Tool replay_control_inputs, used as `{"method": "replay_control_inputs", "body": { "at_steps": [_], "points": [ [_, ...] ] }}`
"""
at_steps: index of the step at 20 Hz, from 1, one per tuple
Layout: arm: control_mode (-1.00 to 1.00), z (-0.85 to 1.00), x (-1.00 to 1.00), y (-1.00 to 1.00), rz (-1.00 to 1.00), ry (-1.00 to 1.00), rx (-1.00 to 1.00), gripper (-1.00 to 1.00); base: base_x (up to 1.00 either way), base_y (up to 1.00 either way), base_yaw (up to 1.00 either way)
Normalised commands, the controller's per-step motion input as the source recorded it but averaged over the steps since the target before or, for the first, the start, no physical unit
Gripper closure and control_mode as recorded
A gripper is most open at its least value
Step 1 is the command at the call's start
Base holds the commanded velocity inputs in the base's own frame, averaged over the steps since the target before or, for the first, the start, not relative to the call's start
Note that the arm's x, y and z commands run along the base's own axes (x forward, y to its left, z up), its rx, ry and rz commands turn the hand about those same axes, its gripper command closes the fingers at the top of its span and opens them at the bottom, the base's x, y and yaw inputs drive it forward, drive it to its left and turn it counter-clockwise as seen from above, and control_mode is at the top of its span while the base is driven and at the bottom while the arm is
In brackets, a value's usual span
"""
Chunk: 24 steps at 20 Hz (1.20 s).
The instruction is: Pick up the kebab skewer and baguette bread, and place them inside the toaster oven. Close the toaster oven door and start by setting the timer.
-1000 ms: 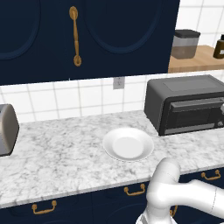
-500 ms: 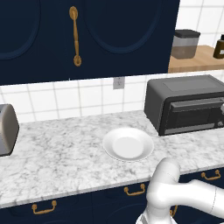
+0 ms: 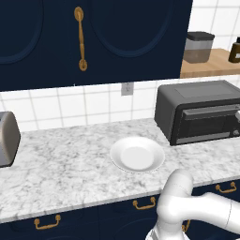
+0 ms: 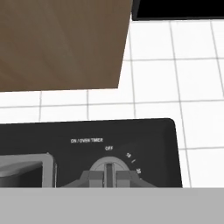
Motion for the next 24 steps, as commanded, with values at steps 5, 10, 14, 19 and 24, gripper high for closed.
{"method": "replay_control_inputs", "body": {
  "at_steps": [5, 10, 14, 19, 24],
  "points": [
    [-1.0, 0.0, 0.0, 0.0, -0.04, 0.05, 0.05, 1.0, 0.0, 0.0, 0.0],
    [-1.0, -0.01, -0.01, 0.0, -0.02, 0.05, 0.07, 1.0, 0.0, 0.0, 0.0],
    [-1.0, 0.0, 0.0, 0.0, -0.02, 0.03, 0.14, 1.0, 0.0, 0.0, 0.0],
    [-1.0, -0.01, 0.0, 0.0, -0.02, 0.0, 0.17, 1.0, 0.0, 0.0, 0.0],
    [-1.0, 0.0, 0.0, 0.0, -0.01, 0.0, 0.15, 1.0, 0.0, 0.0, 0.0]
  ]
}}
